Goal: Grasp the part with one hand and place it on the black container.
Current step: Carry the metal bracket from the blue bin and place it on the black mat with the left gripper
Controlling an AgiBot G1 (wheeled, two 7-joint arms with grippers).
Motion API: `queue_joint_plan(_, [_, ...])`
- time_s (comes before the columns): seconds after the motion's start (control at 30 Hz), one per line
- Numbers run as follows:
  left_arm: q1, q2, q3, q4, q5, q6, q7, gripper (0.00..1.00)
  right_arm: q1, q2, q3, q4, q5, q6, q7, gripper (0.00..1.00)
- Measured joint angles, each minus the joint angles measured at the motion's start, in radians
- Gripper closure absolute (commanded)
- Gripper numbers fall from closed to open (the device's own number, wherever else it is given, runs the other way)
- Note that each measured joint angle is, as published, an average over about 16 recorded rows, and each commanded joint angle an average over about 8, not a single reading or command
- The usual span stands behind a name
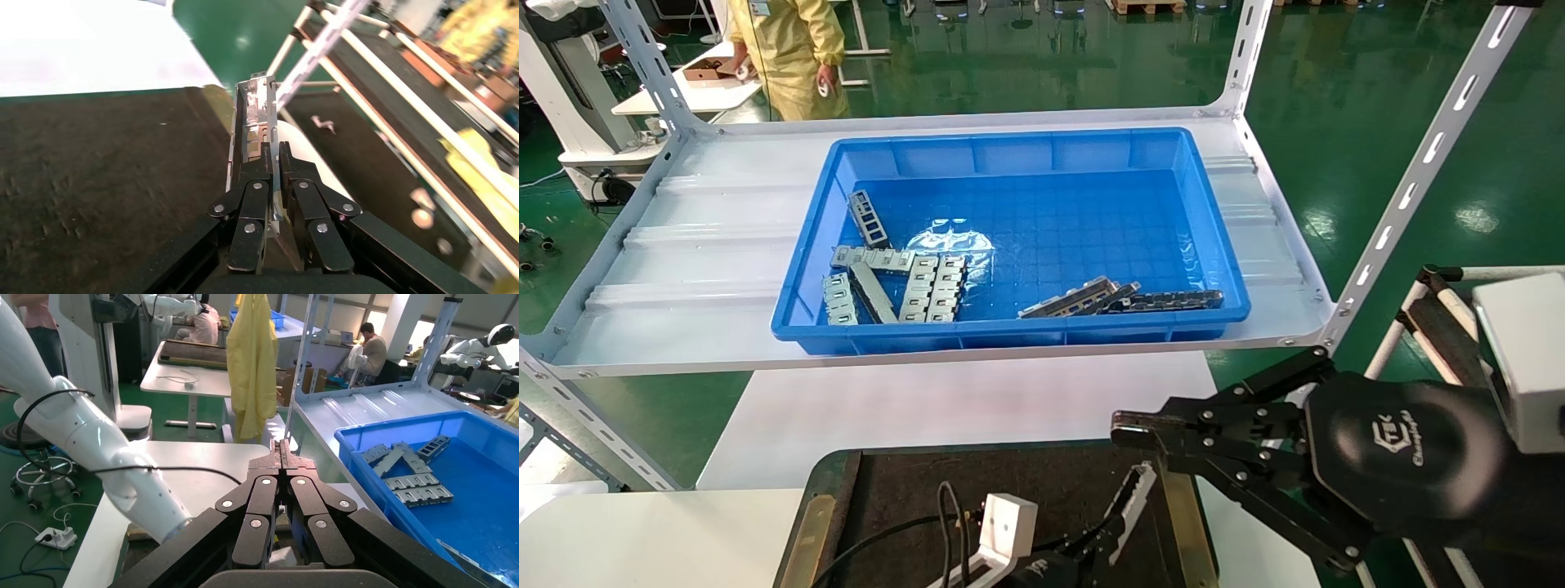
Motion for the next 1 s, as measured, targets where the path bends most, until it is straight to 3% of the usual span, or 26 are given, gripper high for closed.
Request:
queue_joint_plan(0.47, [-0.014, 0.148, 0.052, 0.064, -0.030, -0.314, -0.018, 1.00, 0.000, 0.000, 0.000, 0.000, 0.000, 0.000, 0.000, 1.00])
queue_joint_plan(1.0, [-0.057, 0.206, 0.102, 0.130, -0.042, -0.461, -0.064, 1.00, 0.000, 0.000, 0.000, 0.000, 0.000, 0.000, 0.000, 1.00])
